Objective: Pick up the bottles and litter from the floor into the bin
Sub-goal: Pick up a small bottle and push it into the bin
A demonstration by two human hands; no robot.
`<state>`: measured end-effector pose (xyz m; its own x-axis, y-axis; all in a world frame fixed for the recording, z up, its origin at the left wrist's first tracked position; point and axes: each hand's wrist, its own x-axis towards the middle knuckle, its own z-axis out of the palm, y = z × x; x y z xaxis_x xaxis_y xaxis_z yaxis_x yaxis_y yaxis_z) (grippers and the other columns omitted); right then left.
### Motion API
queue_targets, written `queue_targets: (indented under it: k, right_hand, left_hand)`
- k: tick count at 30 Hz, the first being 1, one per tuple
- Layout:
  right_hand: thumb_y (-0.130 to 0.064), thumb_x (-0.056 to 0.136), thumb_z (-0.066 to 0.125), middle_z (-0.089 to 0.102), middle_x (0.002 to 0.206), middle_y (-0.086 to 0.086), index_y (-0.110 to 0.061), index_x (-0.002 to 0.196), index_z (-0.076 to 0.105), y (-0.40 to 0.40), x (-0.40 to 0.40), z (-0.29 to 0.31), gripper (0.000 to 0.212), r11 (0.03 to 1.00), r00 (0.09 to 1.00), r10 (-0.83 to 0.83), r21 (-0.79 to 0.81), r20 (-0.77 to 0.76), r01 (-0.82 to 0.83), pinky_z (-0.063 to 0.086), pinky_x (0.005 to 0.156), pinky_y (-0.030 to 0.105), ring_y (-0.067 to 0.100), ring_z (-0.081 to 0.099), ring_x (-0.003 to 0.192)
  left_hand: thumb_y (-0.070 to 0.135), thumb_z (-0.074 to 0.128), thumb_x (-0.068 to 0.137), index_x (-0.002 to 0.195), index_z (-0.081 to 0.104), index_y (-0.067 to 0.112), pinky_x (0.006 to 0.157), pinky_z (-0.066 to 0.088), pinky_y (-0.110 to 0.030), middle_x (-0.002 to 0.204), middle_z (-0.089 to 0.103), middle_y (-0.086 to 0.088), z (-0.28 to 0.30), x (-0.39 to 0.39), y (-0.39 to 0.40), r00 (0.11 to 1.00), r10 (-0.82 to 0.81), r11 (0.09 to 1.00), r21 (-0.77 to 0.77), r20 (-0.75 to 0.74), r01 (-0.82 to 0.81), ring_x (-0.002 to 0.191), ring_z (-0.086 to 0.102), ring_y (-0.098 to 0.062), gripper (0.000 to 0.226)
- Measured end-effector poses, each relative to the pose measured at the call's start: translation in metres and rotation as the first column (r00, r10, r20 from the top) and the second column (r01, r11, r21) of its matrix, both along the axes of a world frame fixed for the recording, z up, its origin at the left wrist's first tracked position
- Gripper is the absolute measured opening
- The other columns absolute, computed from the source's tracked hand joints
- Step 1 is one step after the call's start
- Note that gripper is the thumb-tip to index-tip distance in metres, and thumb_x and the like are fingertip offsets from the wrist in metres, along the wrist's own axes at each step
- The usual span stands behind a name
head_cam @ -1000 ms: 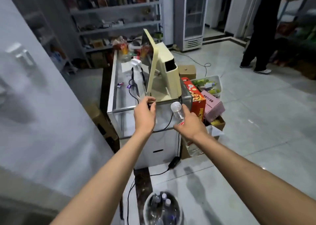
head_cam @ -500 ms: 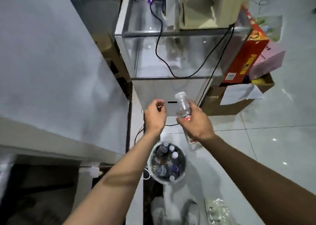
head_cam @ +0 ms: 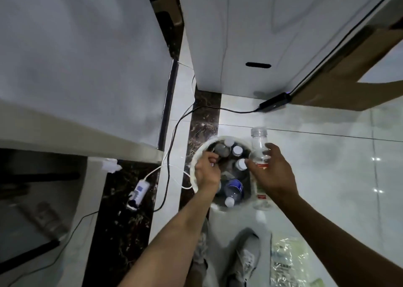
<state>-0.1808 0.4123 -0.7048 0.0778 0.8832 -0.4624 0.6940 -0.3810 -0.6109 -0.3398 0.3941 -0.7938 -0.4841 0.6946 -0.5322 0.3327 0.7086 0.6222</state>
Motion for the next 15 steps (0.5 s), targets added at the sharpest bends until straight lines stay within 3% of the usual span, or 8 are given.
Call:
queue_targets:
  k: [2,4,7,9,12,15]
  right_hand:
    - [-0.047,0.081,0.071,0.062,0.121,-0.002,-0.025,0.134,0.04,-0.003,0.0,-0.02,0.065,0.999,0.999,-0.049,-0.001,-0.003,0.049,0.05,0.088,0.038,0.021,0.062,0.103]
    - [-0.05,0.082,0.069,0.061,0.124,-0.001,-0.026,0.135,0.037,-0.006,-0.003,-0.038,0.067,0.992,0.992,-0.128,-0.012,-0.012,0.128,0.051,0.091,0.043,0.021,0.062,0.103]
    - [-0.052,0.083,0.067,0.059,0.126,-0.001,-0.026,0.137,0.034,-0.013,-0.01,-0.048,0.068,0.968,0.968,-0.25,-0.014,0.001,0.25,0.05,0.09,0.04,0.018,0.06,0.098]
    - [-0.052,0.084,0.065,0.059,0.123,-0.001,-0.026,0.134,0.033,-0.016,-0.015,-0.049,0.065,0.948,0.948,-0.317,-0.017,0.006,0.317,0.05,0.087,0.04,0.022,0.061,0.098]
    - [-0.053,0.086,0.061,0.06,0.122,0.006,-0.022,0.13,0.03,-0.02,-0.02,-0.04,0.062,0.928,0.928,-0.373,-0.024,0.006,0.373,0.049,0.083,0.039,0.032,0.062,0.101]
    - [-0.056,0.089,0.056,0.065,0.112,0.011,-0.02,0.125,0.026,-0.024,-0.028,-0.031,0.059,0.908,0.911,-0.411,-0.081,0.013,0.411,0.045,0.076,0.037,0.034,0.064,0.095]
  left_hand:
    - [-0.015,0.055,0.085,0.092,0.068,0.015,0.071,0.047,-0.016,0.086,0.064,0.002,-0.022,-0.002,-0.001,0.998,-0.066,0.998,-0.006,-0.01,0.066,0.078,0.058,-0.01,0.033]
    - [-0.018,0.051,0.086,0.093,0.07,0.007,0.068,0.045,-0.008,0.083,0.065,-0.005,-0.037,-0.003,-0.004,0.986,-0.104,0.994,0.03,-0.13,0.109,0.076,0.058,-0.013,0.032]
    - [-0.016,0.051,0.081,0.105,0.075,0.011,0.07,0.039,0.003,0.098,0.074,-0.003,-0.037,-0.011,-0.01,0.984,-0.081,0.987,0.122,-0.16,0.101,0.085,0.061,-0.008,0.043]
    - [-0.012,0.051,0.08,0.111,0.074,0.021,0.067,0.041,-0.004,0.103,0.074,0.004,-0.03,-0.018,-0.012,0.988,-0.096,0.988,0.107,-0.123,0.109,0.085,0.061,-0.005,0.051]
    - [0.0,0.056,0.087,0.115,0.072,0.029,0.065,0.053,-0.02,0.106,0.075,0.006,-0.02,-0.031,-0.009,0.978,-0.187,0.977,0.09,-0.095,0.196,0.087,0.069,-0.012,0.043]
    - [0.002,0.053,0.09,0.117,0.069,0.033,0.052,0.047,-0.021,0.102,0.074,0.005,-0.002,-0.042,0.001,0.973,-0.216,0.974,0.054,-0.077,0.221,0.069,0.066,-0.017,0.044]
